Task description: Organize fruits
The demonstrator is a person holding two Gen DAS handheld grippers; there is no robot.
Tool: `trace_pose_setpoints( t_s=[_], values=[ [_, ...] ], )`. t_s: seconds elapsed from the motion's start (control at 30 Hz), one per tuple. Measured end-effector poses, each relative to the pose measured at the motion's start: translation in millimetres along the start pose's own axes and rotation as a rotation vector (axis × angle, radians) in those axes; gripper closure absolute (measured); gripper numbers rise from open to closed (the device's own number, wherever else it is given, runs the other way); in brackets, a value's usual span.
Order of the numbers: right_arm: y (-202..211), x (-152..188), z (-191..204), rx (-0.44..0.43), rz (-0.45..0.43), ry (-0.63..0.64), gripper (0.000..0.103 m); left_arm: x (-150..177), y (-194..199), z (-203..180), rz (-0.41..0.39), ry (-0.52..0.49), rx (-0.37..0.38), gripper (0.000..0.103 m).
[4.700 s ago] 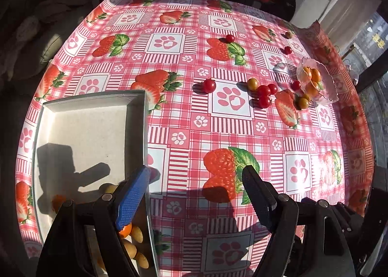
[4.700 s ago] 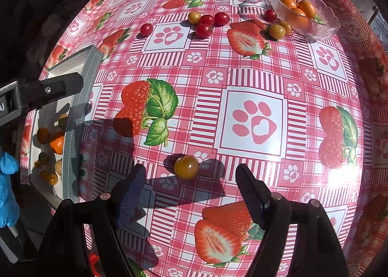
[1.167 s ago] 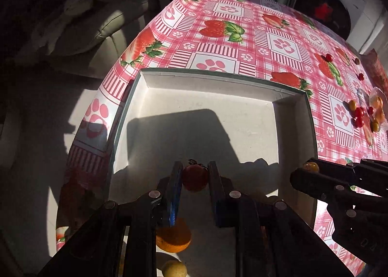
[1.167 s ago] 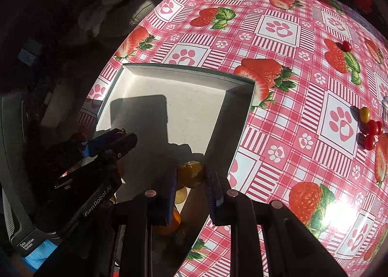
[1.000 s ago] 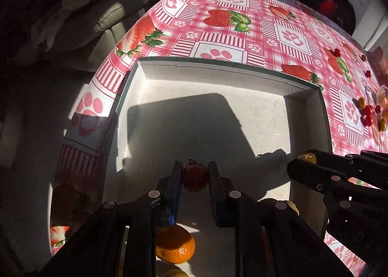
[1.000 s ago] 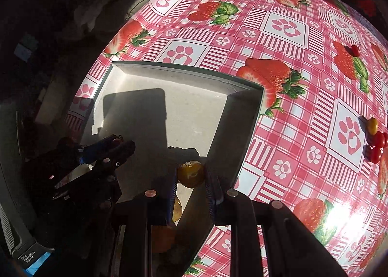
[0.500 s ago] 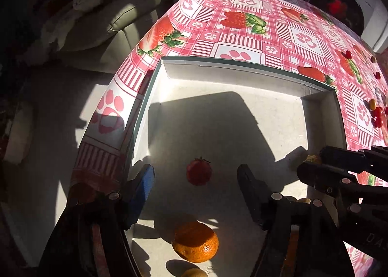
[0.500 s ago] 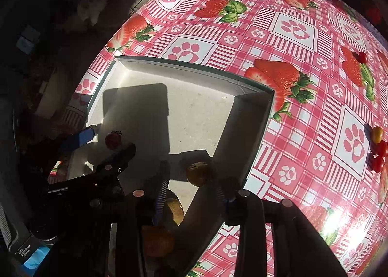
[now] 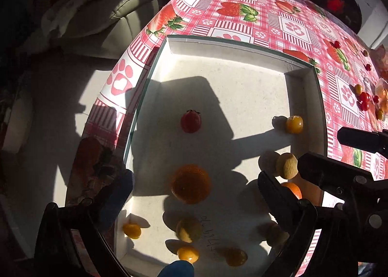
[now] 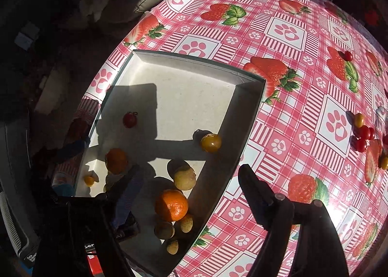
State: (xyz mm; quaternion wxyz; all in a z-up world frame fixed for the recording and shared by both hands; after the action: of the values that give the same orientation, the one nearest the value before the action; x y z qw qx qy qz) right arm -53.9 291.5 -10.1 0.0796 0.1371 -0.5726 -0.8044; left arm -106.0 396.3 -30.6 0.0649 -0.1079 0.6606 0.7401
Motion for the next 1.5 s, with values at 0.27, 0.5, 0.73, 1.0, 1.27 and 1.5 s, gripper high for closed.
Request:
trace_pose_setpoints(
  t_s=[0.27, 0.5, 0.73, 1.0, 1.27, 1.5],
  values=[
    [6, 13, -5, 0.064, 0.045, -0.020, 0.016, 9, 15, -8, 0.022, -0.013, -0.042, 0.000],
    [11, 16, -7, 0.090, 0.046, -0.014, 0.016, 15, 19, -8, 0.041, 0.008, -0.027, 0.000],
    [11, 16, -5, 0.088, 0.046, -0.017, 0.016, 19, 19, -7, 0.045, -0.003, -0.032, 0.000],
    [11, 18, -3, 0.092, 0.045, -0.014, 0.016, 22, 20, -7, 0.046, -0.017, -0.036, 0.000],
    [11, 20, -1, 0.091, 0.045, -0.008, 0.016, 24, 21, -8, 0.044, -0.031, -0.042, 0.000],
    [10, 20, -1, 0.092, 0.046, -0.007, 0.016, 25, 22, -8, 0.044, -0.036, -0.047, 0.000]
  ],
)
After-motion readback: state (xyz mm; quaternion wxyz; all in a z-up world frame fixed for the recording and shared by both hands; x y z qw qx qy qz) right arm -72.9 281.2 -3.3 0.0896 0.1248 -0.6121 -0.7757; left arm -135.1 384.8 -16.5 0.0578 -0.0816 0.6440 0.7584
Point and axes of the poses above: each gripper's, at about its wrist camera, not at the fingertips, and y roughly against the way its jaws point, z to its left, x to its underside, the point moved 7 cm from there along -y, roughly the way its jaws point, and after that the axes turned 13 degrees about -y, right-handed, at the moved point
